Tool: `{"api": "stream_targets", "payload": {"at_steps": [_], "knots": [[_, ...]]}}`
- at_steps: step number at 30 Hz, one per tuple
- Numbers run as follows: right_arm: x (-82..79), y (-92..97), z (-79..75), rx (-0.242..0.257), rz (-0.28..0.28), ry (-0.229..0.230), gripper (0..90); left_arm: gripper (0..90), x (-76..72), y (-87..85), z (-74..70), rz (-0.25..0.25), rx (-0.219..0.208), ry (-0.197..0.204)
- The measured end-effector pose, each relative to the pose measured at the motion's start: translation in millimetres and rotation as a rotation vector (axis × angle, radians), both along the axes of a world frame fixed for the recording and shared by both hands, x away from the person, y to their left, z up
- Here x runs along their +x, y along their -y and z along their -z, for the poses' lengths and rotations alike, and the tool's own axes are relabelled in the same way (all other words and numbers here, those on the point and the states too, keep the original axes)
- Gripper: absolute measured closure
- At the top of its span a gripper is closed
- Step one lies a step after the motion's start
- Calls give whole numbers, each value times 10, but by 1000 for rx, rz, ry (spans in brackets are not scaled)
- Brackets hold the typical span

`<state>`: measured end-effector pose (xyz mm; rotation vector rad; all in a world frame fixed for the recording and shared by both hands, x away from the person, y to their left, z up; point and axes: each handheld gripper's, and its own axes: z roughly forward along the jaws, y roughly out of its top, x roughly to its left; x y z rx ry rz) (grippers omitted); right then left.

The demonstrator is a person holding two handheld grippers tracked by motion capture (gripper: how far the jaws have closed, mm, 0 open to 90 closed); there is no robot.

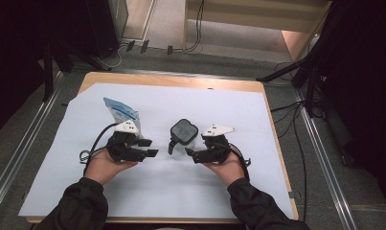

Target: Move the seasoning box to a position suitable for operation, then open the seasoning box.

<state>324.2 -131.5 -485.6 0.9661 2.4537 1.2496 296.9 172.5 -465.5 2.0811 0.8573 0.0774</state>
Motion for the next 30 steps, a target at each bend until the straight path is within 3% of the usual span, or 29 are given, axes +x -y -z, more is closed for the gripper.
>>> {"api": "stream_targets", "payload": {"at_steps": [4, 7, 13, 16, 19, 21, 26, 30], "knots": [[-53, 114, -60, 2, -15, 2, 285, 645, 24, 43, -12, 19, 11, -15], [-61, 200, -82, 5, -12, 1, 354, 705, 74, 83, -7, 40, 27, -54], [-33, 299, -90, 31, 2, -26, 502, 814, 200, 188, -99, 60, 59, -51], [-23, 285, -72, 21, 1, -27, 546, 861, 271, 197, -116, 52, 32, -68], [-2, 274, -45, 20, -7, -34, 594, 873, 288, 189, -109, 47, 23, -67], [19, 271, -22, 22, -6, -41, 625, 872, 284, 187, -70, 50, 52, -45], [96, 243, 35, 34, -6, -62, 699, 891, 297, 217, -8, 58, 42, -42], [120, 221, 54, 29, 3, -29, 768, 900, 314, 219, 10, 57, 25, -44]]}}
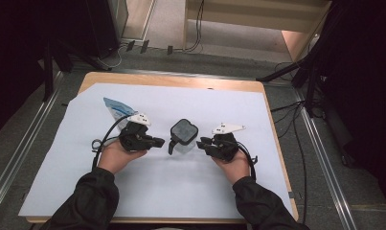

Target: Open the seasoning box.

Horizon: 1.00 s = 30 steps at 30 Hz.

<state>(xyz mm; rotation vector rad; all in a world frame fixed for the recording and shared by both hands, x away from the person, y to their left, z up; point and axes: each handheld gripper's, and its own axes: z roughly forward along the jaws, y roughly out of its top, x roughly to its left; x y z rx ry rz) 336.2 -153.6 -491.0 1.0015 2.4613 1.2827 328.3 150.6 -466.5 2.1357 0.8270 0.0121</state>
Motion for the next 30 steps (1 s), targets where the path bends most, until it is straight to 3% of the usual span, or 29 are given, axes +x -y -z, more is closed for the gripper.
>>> {"api": "stream_targets", "payload": {"at_steps": [3, 8, 30], "knots": [[25, -2, -3, 28, 10, 4, 842, 900, 15, 10, 18, -8, -15, -1], [30, -19, -1, 44, 12, -5, 894, 900, 48, 70, 60, -6, -11, -6], [15, -48, -62, 51, -4, 3, 900, 900, 69, 139, 104, 4, -35, -22]]}}
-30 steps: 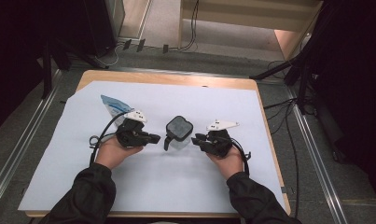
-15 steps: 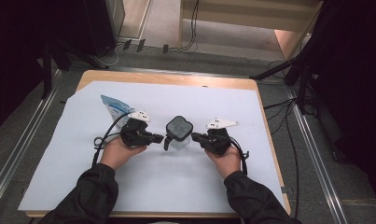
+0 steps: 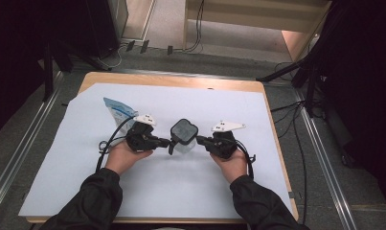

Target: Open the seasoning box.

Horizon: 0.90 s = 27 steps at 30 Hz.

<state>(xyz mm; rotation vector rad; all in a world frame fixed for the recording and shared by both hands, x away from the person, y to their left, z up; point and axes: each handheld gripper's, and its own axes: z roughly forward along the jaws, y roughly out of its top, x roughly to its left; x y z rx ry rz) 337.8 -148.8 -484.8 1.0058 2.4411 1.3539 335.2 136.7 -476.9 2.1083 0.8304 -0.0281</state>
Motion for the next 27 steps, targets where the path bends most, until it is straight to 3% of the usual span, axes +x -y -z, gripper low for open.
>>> {"api": "stream_targets", "payload": {"at_steps": [4, 27], "knots": [[15, -12, 0, -4, 0, -17, 900, 900, -12, 19, -5, 6, -8, -6], [113, -64, -8, -16, 1, -12, 900, 900, -125, 195, -5, 6, -22, 0]]}}
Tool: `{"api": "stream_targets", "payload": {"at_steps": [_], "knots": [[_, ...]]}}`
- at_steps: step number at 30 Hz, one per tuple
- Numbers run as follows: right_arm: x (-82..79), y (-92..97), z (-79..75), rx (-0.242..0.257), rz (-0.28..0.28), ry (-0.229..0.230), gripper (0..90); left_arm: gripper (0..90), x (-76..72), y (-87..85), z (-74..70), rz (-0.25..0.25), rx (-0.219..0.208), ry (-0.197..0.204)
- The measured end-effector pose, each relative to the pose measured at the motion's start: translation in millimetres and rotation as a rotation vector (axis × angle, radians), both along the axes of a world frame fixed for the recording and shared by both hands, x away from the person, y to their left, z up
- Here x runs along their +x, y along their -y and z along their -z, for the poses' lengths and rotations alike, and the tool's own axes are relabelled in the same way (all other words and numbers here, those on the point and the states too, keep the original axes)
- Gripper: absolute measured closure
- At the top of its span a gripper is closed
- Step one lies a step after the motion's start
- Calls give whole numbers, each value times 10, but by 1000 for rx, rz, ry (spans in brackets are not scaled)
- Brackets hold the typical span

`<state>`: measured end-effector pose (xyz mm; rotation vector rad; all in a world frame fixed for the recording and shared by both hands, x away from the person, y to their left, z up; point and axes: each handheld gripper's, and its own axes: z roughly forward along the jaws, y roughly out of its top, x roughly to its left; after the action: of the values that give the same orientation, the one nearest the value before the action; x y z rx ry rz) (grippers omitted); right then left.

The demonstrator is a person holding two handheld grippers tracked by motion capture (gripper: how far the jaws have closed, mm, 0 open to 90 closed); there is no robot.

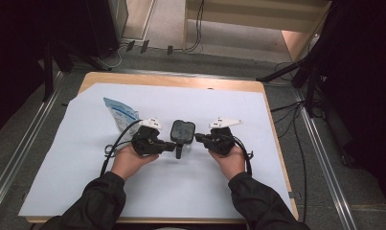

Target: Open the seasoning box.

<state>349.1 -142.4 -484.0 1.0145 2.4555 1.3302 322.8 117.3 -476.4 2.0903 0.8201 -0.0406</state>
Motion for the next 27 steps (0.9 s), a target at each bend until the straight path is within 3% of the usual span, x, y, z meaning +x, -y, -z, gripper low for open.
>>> {"api": "stream_targets", "payload": {"at_steps": [14, 21, 23, 25, 27], "knots": [[113, -102, 21, 7, 7, -13, 900, 900, -64, 100, 12, -26, 2, 26], [169, -144, 36, 8, 9, -15, 900, 897, -44, 113, 29, -31, -7, 14], [173, -143, 38, 10, 8, -15, 900, 846, -35, 98, 26, -28, -12, 11], [170, -119, 30, 13, 11, -16, 855, 810, -25, 38, -13, -25, -40, -27], [164, -94, 17, 14, 15, -16, 798, 765, -42, 4, -37, -17, -35, -22]]}}
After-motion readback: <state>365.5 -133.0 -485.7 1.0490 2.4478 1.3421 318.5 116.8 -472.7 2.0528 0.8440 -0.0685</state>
